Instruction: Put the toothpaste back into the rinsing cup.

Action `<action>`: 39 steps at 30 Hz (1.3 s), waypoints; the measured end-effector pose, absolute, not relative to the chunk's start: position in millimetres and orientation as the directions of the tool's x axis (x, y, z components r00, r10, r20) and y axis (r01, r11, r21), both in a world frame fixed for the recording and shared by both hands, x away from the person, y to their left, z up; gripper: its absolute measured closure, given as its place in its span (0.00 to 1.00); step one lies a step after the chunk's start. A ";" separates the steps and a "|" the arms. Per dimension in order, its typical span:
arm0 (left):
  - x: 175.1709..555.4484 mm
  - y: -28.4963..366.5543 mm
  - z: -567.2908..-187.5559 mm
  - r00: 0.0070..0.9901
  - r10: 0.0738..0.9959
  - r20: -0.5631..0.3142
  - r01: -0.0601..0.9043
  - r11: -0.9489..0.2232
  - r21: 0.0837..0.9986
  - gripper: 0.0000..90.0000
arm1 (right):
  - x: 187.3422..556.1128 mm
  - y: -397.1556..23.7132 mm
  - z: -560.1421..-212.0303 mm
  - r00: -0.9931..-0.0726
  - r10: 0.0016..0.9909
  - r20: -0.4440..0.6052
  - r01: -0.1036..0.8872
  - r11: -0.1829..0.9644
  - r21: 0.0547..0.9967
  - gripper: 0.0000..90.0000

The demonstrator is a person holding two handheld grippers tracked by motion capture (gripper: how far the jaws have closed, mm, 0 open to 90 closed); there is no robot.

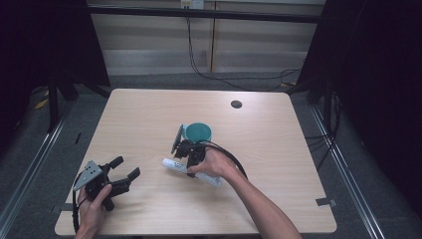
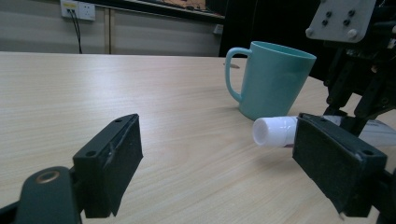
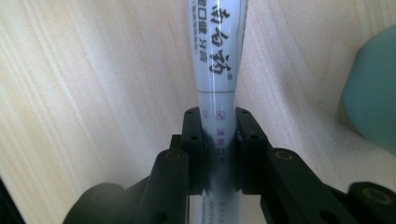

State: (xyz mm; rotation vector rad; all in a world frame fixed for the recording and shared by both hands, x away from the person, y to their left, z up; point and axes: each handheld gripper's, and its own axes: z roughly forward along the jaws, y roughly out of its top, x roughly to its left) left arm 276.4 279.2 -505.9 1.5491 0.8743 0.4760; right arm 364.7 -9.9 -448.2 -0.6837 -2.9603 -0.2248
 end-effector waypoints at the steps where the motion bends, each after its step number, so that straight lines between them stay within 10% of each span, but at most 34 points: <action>1: 276.4 279.2 -505.9 0.630 0.755 -0.182 0.258 0.019 0.966 0.17 | 364.4 -10.9 -446.4 -0.893 0.431 0.131 0.446 0.885 0.130 0.86; 39: 276.3 278.7 -506.2 0.622 0.759 -0.193 0.256 0.036 0.966 0.17 | 354.2 -38.5 -390.4 -0.867 0.480 0.136 0.488 0.759 0.431 0.86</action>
